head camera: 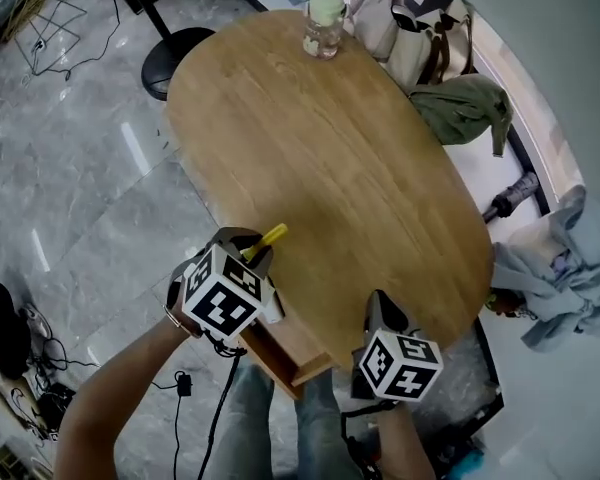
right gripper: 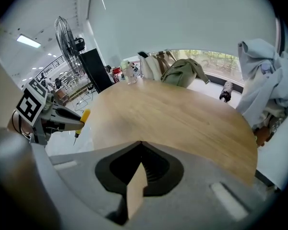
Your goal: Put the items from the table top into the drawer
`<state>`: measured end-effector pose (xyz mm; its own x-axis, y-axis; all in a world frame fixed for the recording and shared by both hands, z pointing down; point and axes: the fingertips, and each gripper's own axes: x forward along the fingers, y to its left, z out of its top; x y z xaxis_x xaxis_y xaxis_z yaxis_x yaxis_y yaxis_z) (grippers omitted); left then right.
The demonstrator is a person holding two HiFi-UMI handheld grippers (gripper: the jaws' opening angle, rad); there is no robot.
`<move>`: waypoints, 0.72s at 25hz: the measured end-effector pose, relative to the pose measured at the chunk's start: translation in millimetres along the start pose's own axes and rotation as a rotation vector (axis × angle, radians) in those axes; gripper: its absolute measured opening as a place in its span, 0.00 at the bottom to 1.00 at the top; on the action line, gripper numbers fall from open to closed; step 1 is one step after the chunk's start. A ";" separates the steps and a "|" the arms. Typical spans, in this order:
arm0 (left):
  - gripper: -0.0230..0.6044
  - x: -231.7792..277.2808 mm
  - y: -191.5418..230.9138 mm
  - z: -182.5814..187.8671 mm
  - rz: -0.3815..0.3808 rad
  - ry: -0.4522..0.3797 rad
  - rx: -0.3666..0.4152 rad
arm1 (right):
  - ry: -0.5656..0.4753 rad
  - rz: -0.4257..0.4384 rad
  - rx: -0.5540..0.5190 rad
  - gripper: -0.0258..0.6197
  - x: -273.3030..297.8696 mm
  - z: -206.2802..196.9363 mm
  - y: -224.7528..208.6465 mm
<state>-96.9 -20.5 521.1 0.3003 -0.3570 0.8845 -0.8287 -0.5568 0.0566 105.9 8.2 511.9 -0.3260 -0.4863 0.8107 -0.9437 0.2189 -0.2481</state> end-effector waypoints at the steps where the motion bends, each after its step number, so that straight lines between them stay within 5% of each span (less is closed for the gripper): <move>1: 0.15 -1.1 0.5 -5.7 0.013 -0.004 -0.026 | 0.002 0.003 -0.011 0.05 0.7 1.1 1.6; 12: 0.15 -10.2 -26.8 -77.1 0.099 -0.003 -0.300 | 0.030 0.046 -0.119 0.05 7.2 7.9 19.2; 18: 0.15 -13.5 -39.7 -97.4 0.180 -0.084 -0.570 | 0.057 0.090 -0.188 0.05 10.8 0.8 33.7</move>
<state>-114.0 79.4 552.0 0.1489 -0.4792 0.8650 -0.9856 -0.0009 0.1691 70.6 9.6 511.9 -0.3995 -0.4102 0.8198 -0.8819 0.4161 -0.2216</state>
